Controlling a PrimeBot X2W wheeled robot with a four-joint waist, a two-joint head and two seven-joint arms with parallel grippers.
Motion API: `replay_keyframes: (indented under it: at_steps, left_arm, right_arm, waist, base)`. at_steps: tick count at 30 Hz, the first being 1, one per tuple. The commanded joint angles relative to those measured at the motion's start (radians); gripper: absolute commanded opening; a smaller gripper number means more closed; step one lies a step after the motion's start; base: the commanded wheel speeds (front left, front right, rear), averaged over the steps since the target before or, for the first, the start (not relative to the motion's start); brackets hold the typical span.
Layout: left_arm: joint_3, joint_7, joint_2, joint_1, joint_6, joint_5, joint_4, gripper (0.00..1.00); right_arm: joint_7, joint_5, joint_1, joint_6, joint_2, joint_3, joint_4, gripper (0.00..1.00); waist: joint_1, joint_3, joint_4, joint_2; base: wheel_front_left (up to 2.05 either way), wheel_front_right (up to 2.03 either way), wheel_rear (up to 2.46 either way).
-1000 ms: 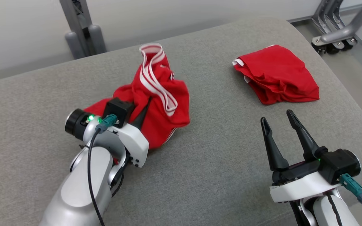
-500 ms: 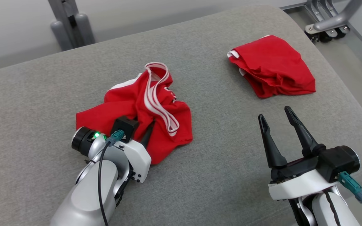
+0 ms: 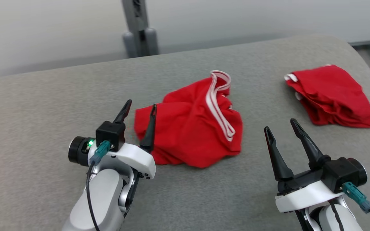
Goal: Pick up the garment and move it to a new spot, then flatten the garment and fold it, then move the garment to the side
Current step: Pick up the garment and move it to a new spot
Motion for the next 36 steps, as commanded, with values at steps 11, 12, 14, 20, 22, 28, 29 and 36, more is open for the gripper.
replay_keyframes:
  at_steps: [11,12,14,20,22,28,29,36]
  left_arm:
    - [0.139,-0.005,0.019,0.242,0.101,0.044,-0.334,1.00]
    - [0.150,-0.005,0.020,0.264,0.104,0.050,-0.358,1.00]
    - [0.174,-0.005,0.019,0.307,0.113,0.060,-0.409,1.00]
    - [0.234,-0.005,0.015,0.450,0.113,0.087,-0.521,1.00]
    - [0.248,-0.005,0.013,0.494,0.113,0.107,-0.548,1.00]
    - [0.260,-0.005,0.007,0.607,0.121,0.149,-0.576,1.00]
    - [0.260,-0.005,0.007,0.607,0.121,0.149,-0.576,1.00]
    - [0.279,-0.005,0.003,0.658,0.129,0.165,-0.574,1.00]
  right_arm:
    - [-0.001,0.022,0.039,0.000,-0.004,-0.042,0.007,1.00]
    - [-0.001,0.022,0.044,0.000,-0.004,-0.046,0.007,1.00]
    - [-0.001,0.025,0.054,0.000,-0.004,-0.053,0.008,1.00]
    - [-0.001,0.033,0.094,0.000,-0.004,-0.074,0.005,1.00]
    - [-0.001,0.033,0.111,0.000,-0.004,-0.087,-0.002,1.00]
    - [-0.001,0.021,0.176,0.000,-0.004,-0.126,-0.016,1.00]
    - [-0.001,0.021,0.176,0.000,-0.004,-0.126,-0.016,1.00]
    - [-0.001,0.015,0.232,0.000,-0.004,-0.129,-0.035,1.00]
  waist:
    - [0.0000,-0.077,0.187,0.0000]
    - [0.0000,-0.082,0.193,0.0000]
    - [0.0000,-0.093,0.203,0.0000]
    - [0.0000,-0.136,0.206,0.0000]
    - [0.0000,-0.147,0.201,0.0000]
    - [0.0000,-0.172,0.189,0.0000]
    - [0.0000,-0.172,0.189,0.0000]
    - [0.0000,-0.183,0.163,0.0000]
  base:
    - [0.00,0.00,0.00]
    - [0.00,0.00,0.00]
    - [0.00,0.00,0.00]
    - [0.00,0.00,0.00]
    - [0.00,0.00,0.00]
    - [0.00,0.00,0.00]
    - [0.00,0.00,0.00]
    - [0.00,0.00,0.00]
